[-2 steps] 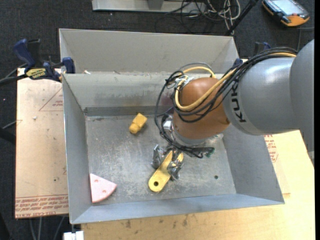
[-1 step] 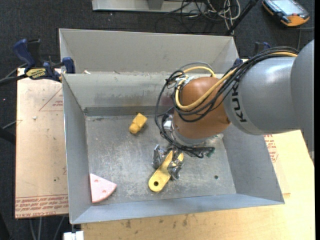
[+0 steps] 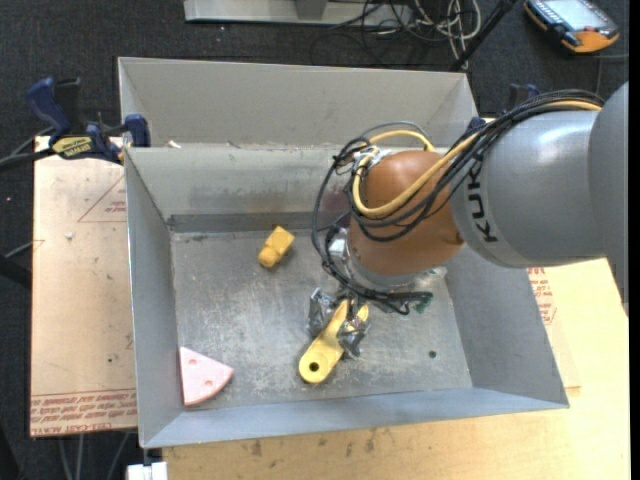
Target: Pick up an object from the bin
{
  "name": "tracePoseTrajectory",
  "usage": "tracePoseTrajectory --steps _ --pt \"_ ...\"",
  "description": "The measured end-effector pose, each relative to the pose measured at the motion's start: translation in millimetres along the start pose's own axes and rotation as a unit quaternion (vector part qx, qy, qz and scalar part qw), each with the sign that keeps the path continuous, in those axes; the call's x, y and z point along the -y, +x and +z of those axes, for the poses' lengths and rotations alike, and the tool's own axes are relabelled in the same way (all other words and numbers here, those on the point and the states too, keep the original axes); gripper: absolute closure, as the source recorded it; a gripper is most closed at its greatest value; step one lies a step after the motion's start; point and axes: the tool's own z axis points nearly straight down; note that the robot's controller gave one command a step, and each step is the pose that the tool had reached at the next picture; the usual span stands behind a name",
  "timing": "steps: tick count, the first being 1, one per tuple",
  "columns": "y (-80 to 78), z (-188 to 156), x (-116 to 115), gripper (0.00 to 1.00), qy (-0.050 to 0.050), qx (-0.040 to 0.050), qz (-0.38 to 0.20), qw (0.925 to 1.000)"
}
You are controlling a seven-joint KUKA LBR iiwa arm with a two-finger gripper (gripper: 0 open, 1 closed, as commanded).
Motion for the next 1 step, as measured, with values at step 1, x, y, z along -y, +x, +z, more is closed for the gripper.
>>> tracePoseTrajectory --steps 1 --pt "0.6 -5.1 -0.2 1.00 -0.001 -0.0011 0.000 1.0000"
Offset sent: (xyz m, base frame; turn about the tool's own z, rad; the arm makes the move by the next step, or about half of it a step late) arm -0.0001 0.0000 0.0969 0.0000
